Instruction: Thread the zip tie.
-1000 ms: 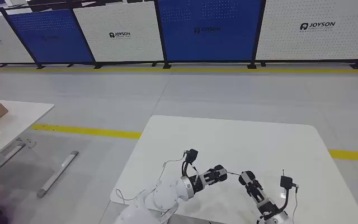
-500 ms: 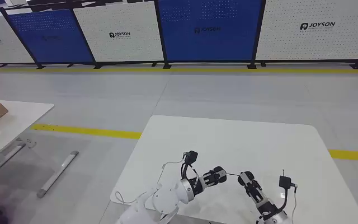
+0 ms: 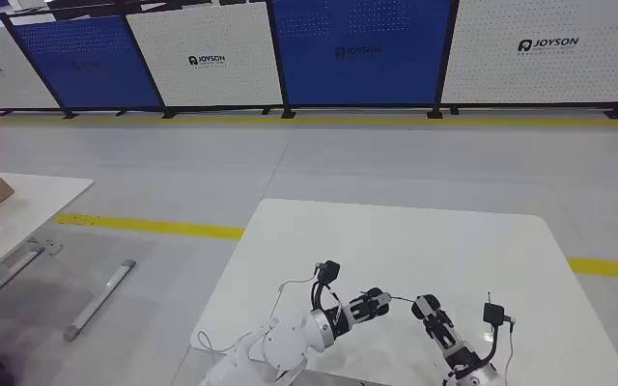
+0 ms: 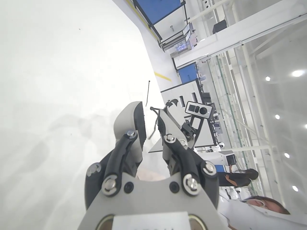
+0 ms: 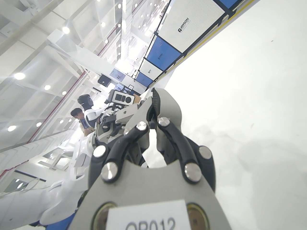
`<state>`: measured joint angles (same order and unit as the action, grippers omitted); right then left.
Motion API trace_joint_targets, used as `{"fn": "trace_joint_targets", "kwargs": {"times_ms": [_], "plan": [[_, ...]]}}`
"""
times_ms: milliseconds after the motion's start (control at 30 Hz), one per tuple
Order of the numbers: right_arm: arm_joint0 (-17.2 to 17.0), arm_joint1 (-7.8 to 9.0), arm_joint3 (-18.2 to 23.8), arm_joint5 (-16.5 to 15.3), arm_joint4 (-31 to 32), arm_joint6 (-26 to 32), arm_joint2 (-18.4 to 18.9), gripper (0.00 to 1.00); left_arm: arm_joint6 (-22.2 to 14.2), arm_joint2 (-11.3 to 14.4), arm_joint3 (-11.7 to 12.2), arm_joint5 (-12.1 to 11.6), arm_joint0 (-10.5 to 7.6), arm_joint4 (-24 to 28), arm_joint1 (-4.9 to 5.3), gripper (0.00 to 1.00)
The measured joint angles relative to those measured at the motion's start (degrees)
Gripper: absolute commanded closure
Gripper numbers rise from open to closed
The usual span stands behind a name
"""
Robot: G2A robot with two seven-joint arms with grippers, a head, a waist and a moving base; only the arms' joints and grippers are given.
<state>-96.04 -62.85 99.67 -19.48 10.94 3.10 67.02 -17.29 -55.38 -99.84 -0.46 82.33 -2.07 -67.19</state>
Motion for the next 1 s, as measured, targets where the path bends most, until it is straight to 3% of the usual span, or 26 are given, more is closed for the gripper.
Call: {"fn": "trace_joint_targets", "kwargs": {"times_ms": [233, 533, 767, 1000], "plan": [[0.0, -0.08, -0.1, 0.0, 0.3, -0.2, -0.2, 1.0, 0.5, 0.1, 0.2, -0.4, 0.11, -0.6, 0.04, 0.81], [0.2, -0.3, -0.4, 0.0, 1.0, -1.0, -0.6, 1.0, 1.3, 1.6, 0.4, 1.0, -1.98, -0.9, -0.47, 0.8], [0.0, -0.31, -0.3, 0.0, 0.9, -1.1, -0.4, 1.0, 2.1, 2.6, 1.6, 1.5, -3.0, -0.9, -0.85, 0.89], [-0.1, -0.32, -0.2, 0.0, 0.7, -1.0, -0.3, 1.0, 2.5, 3.1, 2.0, 1.7, -3.03, -1.2, -0.97, 0.85]]}}
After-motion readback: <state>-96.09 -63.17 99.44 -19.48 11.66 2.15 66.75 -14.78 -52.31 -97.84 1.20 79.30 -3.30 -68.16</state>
